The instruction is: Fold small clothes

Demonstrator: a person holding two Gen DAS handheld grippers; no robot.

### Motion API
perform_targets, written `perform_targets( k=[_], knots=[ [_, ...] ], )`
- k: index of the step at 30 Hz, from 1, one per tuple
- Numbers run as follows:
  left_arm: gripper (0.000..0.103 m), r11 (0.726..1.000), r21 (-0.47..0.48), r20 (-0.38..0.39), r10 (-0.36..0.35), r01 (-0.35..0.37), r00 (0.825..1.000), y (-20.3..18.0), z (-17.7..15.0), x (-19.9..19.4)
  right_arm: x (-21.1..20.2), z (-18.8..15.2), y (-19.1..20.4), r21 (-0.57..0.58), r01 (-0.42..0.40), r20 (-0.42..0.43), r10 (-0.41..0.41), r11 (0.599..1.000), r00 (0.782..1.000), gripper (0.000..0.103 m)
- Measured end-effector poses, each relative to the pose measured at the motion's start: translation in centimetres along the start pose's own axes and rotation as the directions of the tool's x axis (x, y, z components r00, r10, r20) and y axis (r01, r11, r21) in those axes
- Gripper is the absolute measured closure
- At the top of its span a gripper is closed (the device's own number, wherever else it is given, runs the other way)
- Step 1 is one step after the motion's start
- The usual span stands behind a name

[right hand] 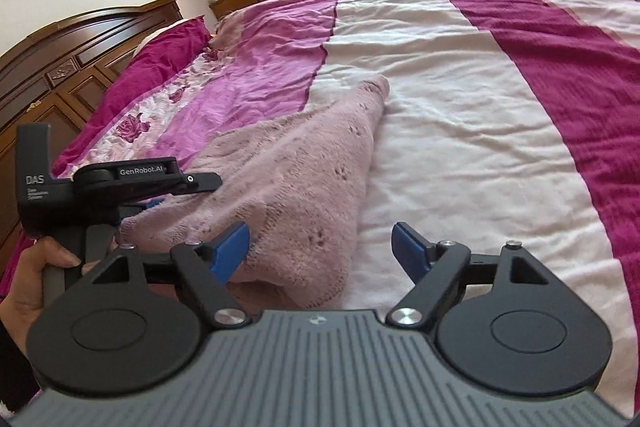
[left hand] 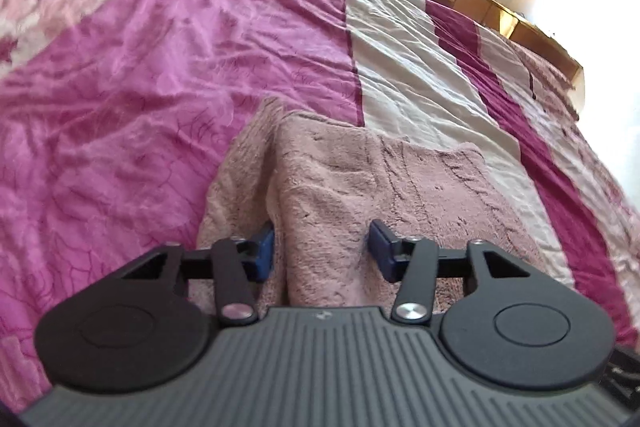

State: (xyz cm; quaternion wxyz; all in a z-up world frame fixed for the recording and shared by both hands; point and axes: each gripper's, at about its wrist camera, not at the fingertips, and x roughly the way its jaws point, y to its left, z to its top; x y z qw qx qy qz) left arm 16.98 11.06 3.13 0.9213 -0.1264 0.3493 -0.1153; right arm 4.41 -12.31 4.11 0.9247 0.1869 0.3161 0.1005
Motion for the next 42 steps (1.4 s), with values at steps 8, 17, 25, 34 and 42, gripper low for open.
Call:
perform_targets(
  k=[8,17,25,34,42],
  knots=[
    [0.08,0.998,0.047,-0.025,0.039,-0.038,0.999,-1.0,0.1,0.7,0.6,-0.3,-0.1,0.028,-0.006,-0.004,0.006,1.0,1.0,0.016],
    [0.082,0.997,0.049,0.112,0.045,-0.051,0.993,-1.1,1.5,-3.5,0.2,-0.6,0.3,0.011,-0.011,0.002,0.011,1.0,1.0,0.016],
    [0.082,0.987,0.083,0.023,0.138,-0.139,0.99,1.6,1.9,-3.1,0.2,-0.6,0.9,-0.002,-0.032,0.0,0.032,0.999,0.999,0.016],
    [0.058,0.988,0.027,-0.04,0.152,-0.151,0.988,2.7,0.8,-3.4,0.7,-0.3,0.7,0.026,-0.037,-0.004,0.037,0.999,0.999,0.016],
    [0.032,0.983,-0.076,-0.089,0.159,-0.166,0.983,3.6,-0.1,-4.0,2.3,1.7,-0.9,0.208,-0.117,-0.039,0.128,0.971,0.991,0.006]
  ],
)
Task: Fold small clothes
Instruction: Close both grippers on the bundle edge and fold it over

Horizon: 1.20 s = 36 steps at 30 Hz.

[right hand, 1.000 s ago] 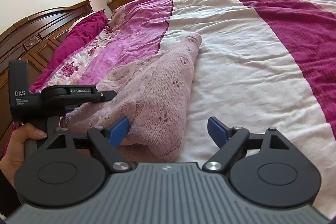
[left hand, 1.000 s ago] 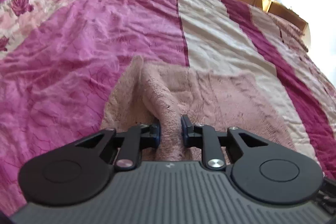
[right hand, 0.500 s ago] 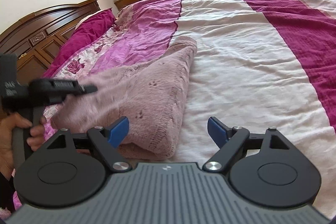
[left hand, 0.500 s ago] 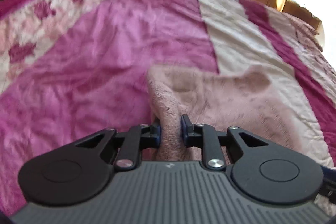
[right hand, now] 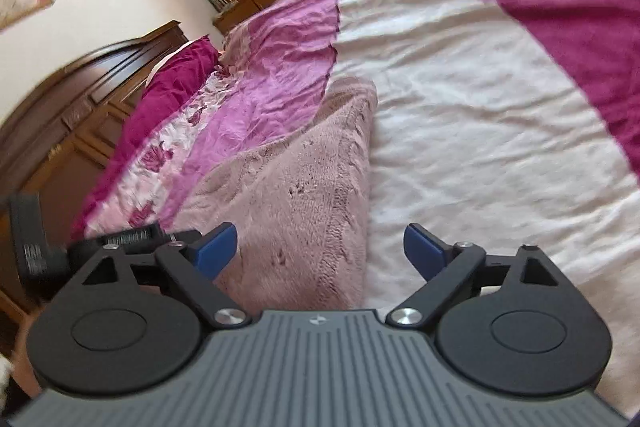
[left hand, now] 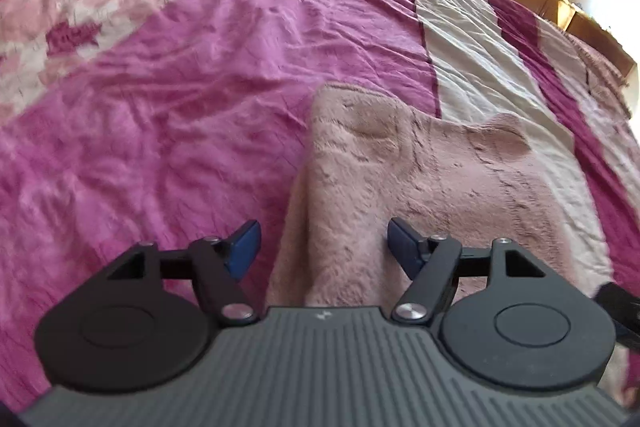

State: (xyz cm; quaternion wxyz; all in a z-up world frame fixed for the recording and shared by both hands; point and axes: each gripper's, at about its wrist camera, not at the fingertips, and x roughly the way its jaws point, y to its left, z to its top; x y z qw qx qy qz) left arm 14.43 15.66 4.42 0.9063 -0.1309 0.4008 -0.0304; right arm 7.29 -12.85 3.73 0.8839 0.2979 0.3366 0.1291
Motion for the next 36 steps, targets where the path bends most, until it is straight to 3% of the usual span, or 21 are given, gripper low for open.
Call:
perform_targets(
  k=[6,12,20,26,27,29,32,36],
  knots=[
    [0.032,0.987,-0.137,-0.106,-0.098,0.083,0.99,1.0,0.3,0.3,2.6,1.7,-1.4,0.103,-0.022,-0.082,0.03,0.994,0.996,0.004],
    [0.027,0.978,-0.166,-0.151,-0.152,0.127,0.977,0.9,0.4,1.2,5.2,2.5,-1.7,0.149,-0.022,-0.154,0.045,0.989,0.987,0.004],
    [0.025,0.948,-0.248,-0.154,-0.243,0.2,0.958,1.7,-0.5,2.9,7.8,2.1,-1.3,0.131,-0.06,-0.17,0.082,0.99,0.982,0.0],
    [0.03,0.938,-0.239,-0.149,-0.291,0.251,0.945,1.3,-0.4,3.9,9.3,2.8,-1.5,0.226,-0.116,-0.197,0.162,0.967,0.967,0.0],
    [0.034,0.941,-0.23,-0.147,-0.287,0.249,0.947,1.2,-0.4,3.9,9.4,2.8,-1.5,0.23,-0.111,-0.194,0.157,0.967,0.968,0.002],
    [0.05,0.939,-0.231,-0.146,-0.293,0.255,0.945,1.1,-0.4,3.8,9.4,2.6,-1.6,0.237,-0.07,-0.179,0.114,0.969,0.977,0.027],
    [0.061,0.939,-0.225,-0.143,-0.296,0.26,0.944,1.0,0.0,3.2,9.2,2.1,-2.2,0.273,-0.075,-0.148,0.119,0.959,0.982,0.038],
    [0.065,0.937,-0.23,-0.126,-0.298,0.265,0.946,0.8,0.5,2.1,8.8,2.2,-2.4,0.315,-0.082,-0.143,0.132,0.946,0.981,0.045]
  ],
)
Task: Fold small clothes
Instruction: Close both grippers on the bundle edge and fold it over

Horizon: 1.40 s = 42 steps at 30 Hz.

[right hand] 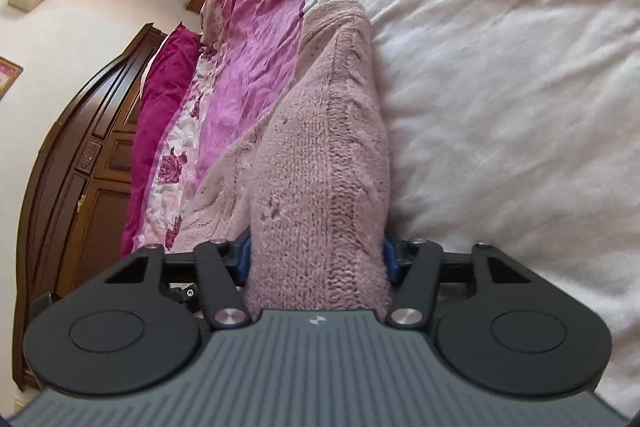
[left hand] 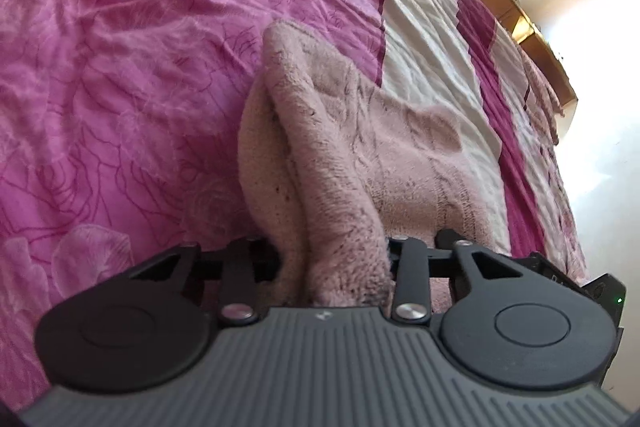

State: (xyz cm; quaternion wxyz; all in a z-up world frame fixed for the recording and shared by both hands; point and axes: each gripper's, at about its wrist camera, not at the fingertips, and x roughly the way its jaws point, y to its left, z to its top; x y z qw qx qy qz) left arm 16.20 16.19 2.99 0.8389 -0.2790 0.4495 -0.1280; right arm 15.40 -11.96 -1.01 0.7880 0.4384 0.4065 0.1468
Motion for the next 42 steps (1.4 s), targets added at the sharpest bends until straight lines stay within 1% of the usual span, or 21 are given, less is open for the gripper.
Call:
perform_targets(
  k=[2,6,8,13,18,21,25,29,33,36,38,39,42],
  knots=[
    [0.066,0.999,-0.026,0.02,-0.036,0.036,0.999,-0.2,0.1,-0.8,-0.5,0.2,0.2,0.029,-0.022,0.0,0.022,0.999,1.0,0.048],
    [0.067,0.996,-0.046,0.032,-0.081,0.082,0.996,-1.1,0.2,-1.9,-2.0,1.0,0.9,0.09,-0.105,0.006,0.104,0.99,0.995,0.051],
    [0.067,0.994,-0.046,0.028,-0.101,0.102,0.995,-2.0,0.2,-2.3,-2.8,1.4,1.4,0.091,-0.115,0.003,0.115,0.989,0.993,0.051],
    [0.067,0.99,-0.033,0.029,-0.139,0.139,0.99,-4.5,-0.6,-3.1,-5.7,2.4,2.6,0.032,-0.12,0.008,0.12,0.992,0.993,0.051],
    [0.067,0.984,0.012,0.025,-0.177,0.177,0.984,-7.6,-2.2,-3.3,-10.2,3.5,3.0,-0.042,-0.121,0.034,0.122,0.992,0.992,0.051],
    [0.067,0.98,0.052,0.014,-0.193,0.192,0.981,-9.4,-3.8,-3.3,-13.2,3.6,2.6,-0.079,-0.115,0.052,0.12,0.99,0.991,0.051],
    [0.067,0.976,0.08,-0.023,-0.2,0.201,0.98,-10.9,-6.1,-2.9,-17.1,2.7,1.0,-0.11,-0.089,0.065,0.097,0.99,0.993,0.051],
    [0.067,0.975,0.132,-0.059,-0.173,0.179,0.983,-11.8,-8.6,-1.6,-19.2,1.3,-1.5,-0.11,-0.051,0.074,0.059,0.993,0.995,0.051],
    [0.066,0.973,0.191,-0.088,-0.111,0.126,0.99,-11.6,-10.8,-0.3,-19.4,-0.3,-4.6,-0.067,-0.002,0.07,0.006,0.998,0.998,0.051],
    [0.062,0.964,0.258,-0.09,-0.04,0.062,0.995,-11.4,-12.1,0.2,-19.0,-1.7,-6.3,-0.058,0.046,0.068,-0.042,0.997,0.997,0.049],
    [0.056,0.955,0.296,-0.076,0.011,0.012,0.997,-11.5,-12.6,0.1,-18.6,-2.3,-7.2,-0.061,0.088,0.072,-0.083,0.994,0.994,0.045],
    [0.054,0.95,0.311,-0.07,0.025,-0.002,0.997,-11.5,-12.8,0.0,-18.4,-2.6,-7.6,-0.061,0.102,0.076,-0.097,0.993,0.992,0.044],
    [0.046,0.936,0.348,-0.042,0.073,-0.054,0.996,-11.9,-13.0,-0.5,-18.7,-3.3,-8.2,-0.061,0.099,0.097,-0.092,0.993,0.991,0.039]
  ],
)
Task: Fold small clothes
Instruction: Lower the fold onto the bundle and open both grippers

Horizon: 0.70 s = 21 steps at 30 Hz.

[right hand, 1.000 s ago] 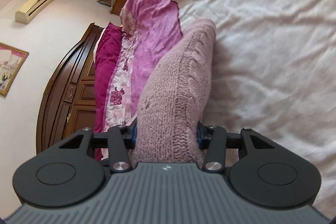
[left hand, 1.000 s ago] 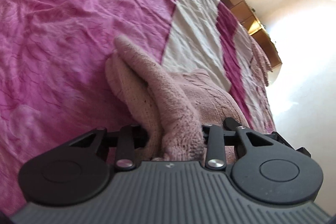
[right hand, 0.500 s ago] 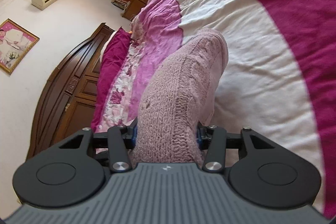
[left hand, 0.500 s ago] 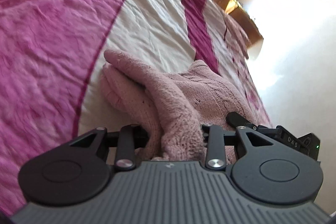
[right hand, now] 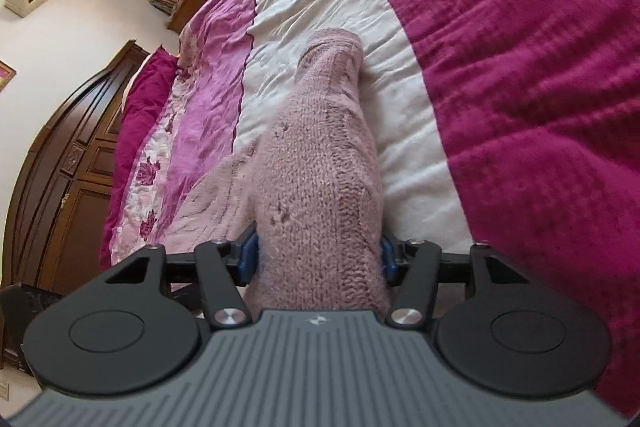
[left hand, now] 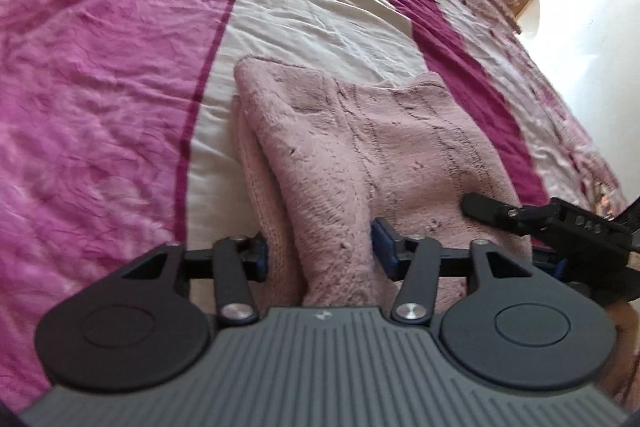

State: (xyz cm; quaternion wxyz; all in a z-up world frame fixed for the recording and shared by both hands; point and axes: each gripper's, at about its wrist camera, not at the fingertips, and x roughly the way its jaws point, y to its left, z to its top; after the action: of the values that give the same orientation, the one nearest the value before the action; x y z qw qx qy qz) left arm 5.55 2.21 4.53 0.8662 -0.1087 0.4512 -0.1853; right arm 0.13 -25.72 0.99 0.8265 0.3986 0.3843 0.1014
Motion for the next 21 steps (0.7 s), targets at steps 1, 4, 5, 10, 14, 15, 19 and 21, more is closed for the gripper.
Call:
perform_targets(
  k=[1,4,5,10,14,15,19,21],
  knots=[
    [0.042,1.0,0.011,0.004,0.025,-0.025,1.0,-0.2,0.0,-0.2,-0.3,-0.1,0.0,-0.003,0.004,0.007,-0.004,1.0,1.0,0.036],
    [0.039,0.995,0.035,0.019,0.09,-0.09,0.996,-0.6,0.0,-1.1,-1.5,-0.3,0.4,-0.03,0.03,0.034,-0.029,0.999,0.999,0.032],
    [0.039,0.994,0.04,0.026,0.105,-0.106,0.994,-0.7,-0.1,-1.5,-2.0,-0.5,0.6,-0.039,0.038,0.046,-0.036,0.999,0.998,0.03],
    [0.038,0.984,0.056,0.049,0.166,-0.168,0.985,-1.2,-0.7,-3.3,-4.9,-1.2,1.7,-0.095,0.075,0.104,-0.065,0.993,0.992,0.023],
    [0.02,0.974,0.06,0.064,0.213,-0.217,0.975,-1.7,-1.5,-4.6,-7.2,-2.4,2.5,-0.14,0.089,0.127,-0.071,0.986,0.989,0.019],
    [0.019,0.97,0.06,0.074,0.229,-0.234,0.971,-1.8,-1.8,-5.0,-7.7,-2.7,2.7,-0.147,0.089,0.127,-0.07,0.985,0.989,0.019],
    [0.019,0.966,0.063,0.082,0.246,-0.251,0.966,-2.0,-3.0,-6.2,-9.2,-4.0,3.7,-0.176,0.094,0.107,-0.076,0.98,0.991,0.017],
    [0.019,0.967,0.048,0.075,0.246,-0.25,0.966,-1.9,-3.6,-6.5,-9.8,-4.8,3.9,-0.202,0.104,0.101,-0.085,0.974,0.991,0.016]
  ],
)
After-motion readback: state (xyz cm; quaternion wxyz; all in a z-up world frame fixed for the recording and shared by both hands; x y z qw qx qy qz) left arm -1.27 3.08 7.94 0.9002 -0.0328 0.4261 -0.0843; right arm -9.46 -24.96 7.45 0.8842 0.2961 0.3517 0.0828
